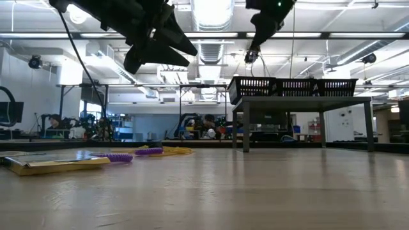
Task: Pick & Place Office Desk Supplies
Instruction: Put the yellow rubber band into the left black basket on the shelf, then put the yellow crayon box into the middle black basket on the shelf
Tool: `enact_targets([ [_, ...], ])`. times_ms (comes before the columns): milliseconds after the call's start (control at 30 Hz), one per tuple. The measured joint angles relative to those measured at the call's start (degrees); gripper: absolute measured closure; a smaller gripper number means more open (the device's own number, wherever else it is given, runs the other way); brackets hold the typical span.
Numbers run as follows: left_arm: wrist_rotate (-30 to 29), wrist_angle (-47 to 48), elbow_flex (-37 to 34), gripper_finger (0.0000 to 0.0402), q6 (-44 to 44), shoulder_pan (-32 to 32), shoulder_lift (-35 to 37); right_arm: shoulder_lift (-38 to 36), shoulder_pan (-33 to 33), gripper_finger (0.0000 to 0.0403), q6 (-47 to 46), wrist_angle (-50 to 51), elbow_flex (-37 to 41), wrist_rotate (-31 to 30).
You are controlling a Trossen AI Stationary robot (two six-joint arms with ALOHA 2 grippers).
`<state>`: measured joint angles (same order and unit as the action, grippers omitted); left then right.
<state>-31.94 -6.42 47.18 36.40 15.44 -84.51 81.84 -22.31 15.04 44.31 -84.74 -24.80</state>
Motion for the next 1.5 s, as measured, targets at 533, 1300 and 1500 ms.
enact_targets([
  [533,0.0,0.3,0.0,0.025,0.4,0.0,0.0,3.8,-0.6,0.0336,-1.6,-0.2,2.7,-0.3],
  [1300,0.0,0.7,-0.8,0.025,1.5,0.1,0.0,-12.2,24.1,0.0294,-7.7,-28.7,31.5,5.8],
  [1500,0.0,0.4,-0.8,0.025,1.5,0.0,0.0,-11.4,37.0,0.0307,-12.6,-41.6,41.2,5.8],
])
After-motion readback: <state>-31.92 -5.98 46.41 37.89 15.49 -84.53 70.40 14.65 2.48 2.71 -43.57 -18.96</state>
